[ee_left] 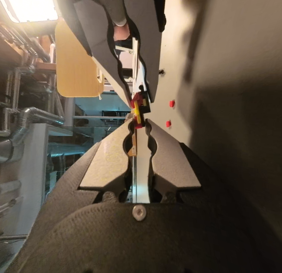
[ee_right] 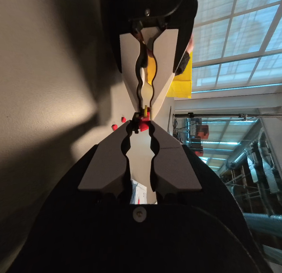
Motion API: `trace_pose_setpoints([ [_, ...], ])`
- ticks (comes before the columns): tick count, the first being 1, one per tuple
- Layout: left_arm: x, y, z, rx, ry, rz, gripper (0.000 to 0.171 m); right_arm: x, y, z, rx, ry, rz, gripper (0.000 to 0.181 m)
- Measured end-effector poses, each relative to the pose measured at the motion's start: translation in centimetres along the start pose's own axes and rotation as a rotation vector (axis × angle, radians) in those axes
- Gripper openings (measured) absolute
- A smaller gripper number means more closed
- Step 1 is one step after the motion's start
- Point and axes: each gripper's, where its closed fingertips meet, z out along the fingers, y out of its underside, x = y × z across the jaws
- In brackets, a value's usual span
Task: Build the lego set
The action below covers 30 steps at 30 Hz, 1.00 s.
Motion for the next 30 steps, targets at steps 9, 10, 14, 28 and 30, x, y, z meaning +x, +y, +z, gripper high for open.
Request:
trace_pose_setpoints([
  [9, -0.4, 1.5, -2.0, 0.004, -0.050, 0.162, 0.011, -2.1, 1.6, -0.3, 0.074, -0.407, 0.724, 0.026],
  [10, -0.4, 1.5, -2.2, 0.013, -0.048, 0.166, 0.011, -2.5, 1.4, -0.1, 0.066, -0.473, 0.833, 0.026],
  [14, -0.3, 1.3, -2.5, 0.049, -0.039, 0.174, 0.011, -3.6, 1.2, 0.4, -0.005, -0.590, 1.061, 0.026],
  [28, -0.7, -0.8, -2.8, 0.149, -0.057, 0.163, 0.011, -3.6, 1.8, 1.2, -0.065, -0.587, 1.076, 0.008],
  [30, -0.8, -1.2, -2.8, 0.164, -0.061, 0.158, 0.011, -3.6, 1.8, 1.2, -0.057, -0.600, 1.070, 0.005],
])
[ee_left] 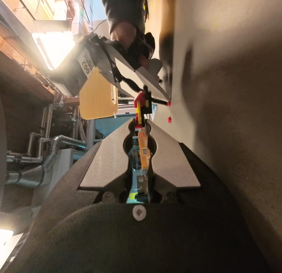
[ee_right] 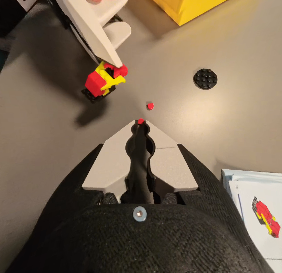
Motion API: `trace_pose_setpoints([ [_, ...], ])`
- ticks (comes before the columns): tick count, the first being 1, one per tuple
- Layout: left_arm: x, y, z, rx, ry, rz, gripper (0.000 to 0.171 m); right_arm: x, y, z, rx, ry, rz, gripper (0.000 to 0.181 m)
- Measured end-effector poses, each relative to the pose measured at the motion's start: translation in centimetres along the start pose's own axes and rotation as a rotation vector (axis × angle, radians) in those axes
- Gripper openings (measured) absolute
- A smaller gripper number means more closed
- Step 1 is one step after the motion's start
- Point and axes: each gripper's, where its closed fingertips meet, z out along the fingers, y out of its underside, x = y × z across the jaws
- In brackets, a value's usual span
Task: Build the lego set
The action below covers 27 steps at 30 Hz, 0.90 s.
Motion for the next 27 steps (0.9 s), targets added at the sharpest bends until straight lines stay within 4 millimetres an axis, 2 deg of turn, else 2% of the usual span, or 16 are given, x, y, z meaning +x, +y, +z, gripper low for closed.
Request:
trace_pose_setpoints([
  [2, -0.1, -0.2, -0.1, 0.017, -0.001, -0.004, 0.011, 0.0, 0.0, 0.0, -0.008, -0.020, -0.026, 0.005],
  [4, 0.0, -0.6, 0.0, 0.036, -0.003, -0.008, 0.011, -0.3, -1.2, -0.5, 0.043, -0.050, -0.087, 0.005],
  [7, -0.1, -1.5, -0.1, 0.063, -0.013, -0.001, 0.011, -2.8, -4.6, -2.8, 0.199, -0.207, -0.200, 0.005],
  [9, -0.3, -2.0, -0.2, 0.083, -0.018, -0.001, 0.011, -4.3, -5.9, -3.7, 0.225, -0.298, -0.261, 0.005],
  [14, -0.8, -2.8, -0.6, 0.117, -0.036, 0.008, 0.011, -5.8, -6.0, -3.3, 0.116, -0.409, -0.338, 0.005],
  [27, -1.5, -3.5, -0.7, 0.133, -0.054, 0.017, 0.011, -6.8, -6.1, -2.9, 0.064, -0.475, -0.389, 0.008],
])
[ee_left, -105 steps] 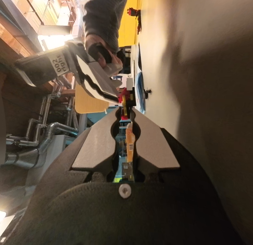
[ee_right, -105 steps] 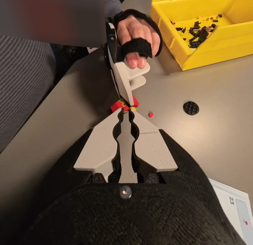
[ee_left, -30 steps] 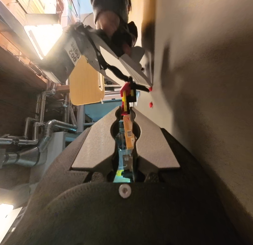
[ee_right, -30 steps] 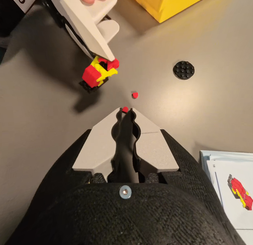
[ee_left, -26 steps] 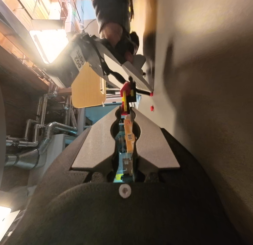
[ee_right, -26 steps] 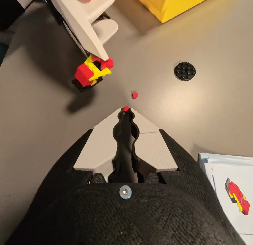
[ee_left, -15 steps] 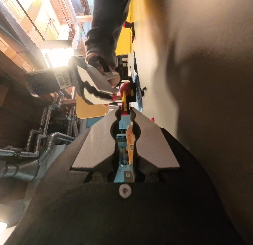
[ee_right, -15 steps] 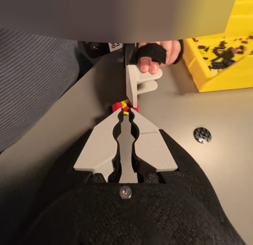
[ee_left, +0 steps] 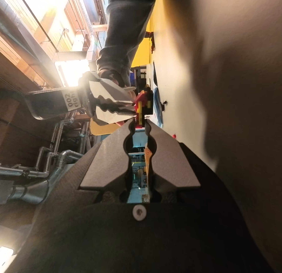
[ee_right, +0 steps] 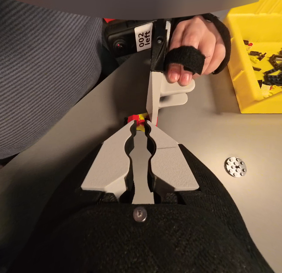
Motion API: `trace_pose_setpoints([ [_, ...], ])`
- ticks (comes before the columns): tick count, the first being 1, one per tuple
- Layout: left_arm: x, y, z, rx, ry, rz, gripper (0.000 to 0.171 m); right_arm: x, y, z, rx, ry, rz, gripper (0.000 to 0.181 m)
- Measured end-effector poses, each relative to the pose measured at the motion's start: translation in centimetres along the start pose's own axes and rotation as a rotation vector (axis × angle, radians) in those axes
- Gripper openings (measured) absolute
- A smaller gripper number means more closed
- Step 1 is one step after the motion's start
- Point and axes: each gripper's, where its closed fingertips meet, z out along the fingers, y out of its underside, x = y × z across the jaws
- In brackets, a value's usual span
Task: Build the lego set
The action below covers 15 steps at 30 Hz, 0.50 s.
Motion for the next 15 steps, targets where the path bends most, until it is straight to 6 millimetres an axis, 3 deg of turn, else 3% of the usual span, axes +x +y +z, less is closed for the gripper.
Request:
trace_pose_setpoints([
  [7, -0.1, 1.0, -0.4, -0.008, -0.003, -0.029, 0.011, -0.3, -0.1, -1.1, -0.007, 0.101, -0.123, 0.028],
  [12, -0.5, 1.3, -0.4, 0.007, 0.000, -0.095, 0.011, -0.3, -0.2, -1.2, -0.070, 0.376, -0.472, 0.058],
  [15, -0.8, 1.2, -0.4, 0.027, -0.002, -0.137, 0.011, -0.5, 0.0, -0.5, -0.106, 0.486, -0.644, 0.057],
])
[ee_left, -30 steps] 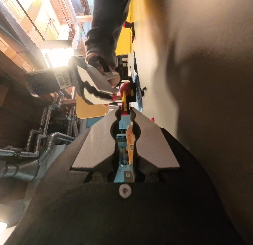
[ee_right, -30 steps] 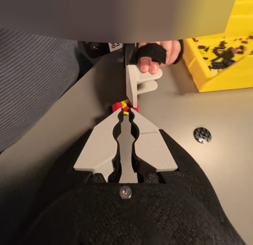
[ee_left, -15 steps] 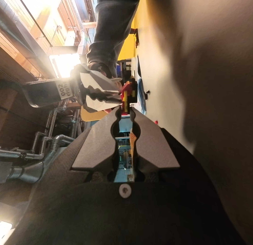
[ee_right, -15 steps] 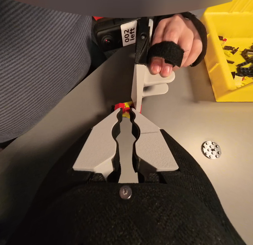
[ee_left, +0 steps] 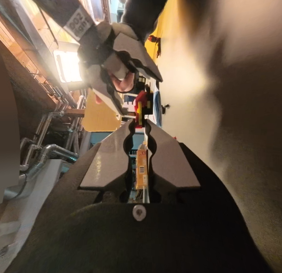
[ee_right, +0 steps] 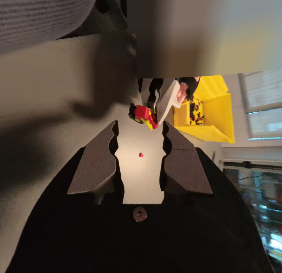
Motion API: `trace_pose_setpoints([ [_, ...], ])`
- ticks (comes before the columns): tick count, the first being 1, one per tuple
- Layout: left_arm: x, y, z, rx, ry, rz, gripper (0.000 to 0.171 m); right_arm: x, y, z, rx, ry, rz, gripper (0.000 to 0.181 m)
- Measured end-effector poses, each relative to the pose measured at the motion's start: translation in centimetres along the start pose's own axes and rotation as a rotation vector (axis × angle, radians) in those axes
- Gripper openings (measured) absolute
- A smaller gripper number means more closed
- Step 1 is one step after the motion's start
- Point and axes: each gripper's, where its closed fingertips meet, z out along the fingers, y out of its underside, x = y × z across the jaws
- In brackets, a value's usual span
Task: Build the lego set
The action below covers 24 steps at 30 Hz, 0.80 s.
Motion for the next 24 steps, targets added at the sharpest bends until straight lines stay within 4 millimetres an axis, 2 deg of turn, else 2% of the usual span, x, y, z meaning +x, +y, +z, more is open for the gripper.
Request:
trace_pose_setpoints([
  [3, -0.1, -0.4, 0.0, 0.027, 0.006, -0.036, 0.011, -0.3, -0.9, 0.5, 0.029, 0.046, -0.083, 0.046],
  [10, -0.5, -1.1, -0.2, 0.070, 0.017, -0.108, 0.011, -0.2, -0.8, 0.7, 0.014, 0.093, -0.181, 0.035],
  [17, -0.3, -1.6, -0.2, 0.100, 0.039, -0.152, 0.011, 0.1, -1.5, 0.6, 0.052, 0.126, -0.199, 0.021],
  [24, -0.8, -2.3, -0.5, 0.147, 0.036, -0.218, 0.011, 0.3, -2.3, 0.2, 0.128, 0.136, -0.147, 0.020],
])
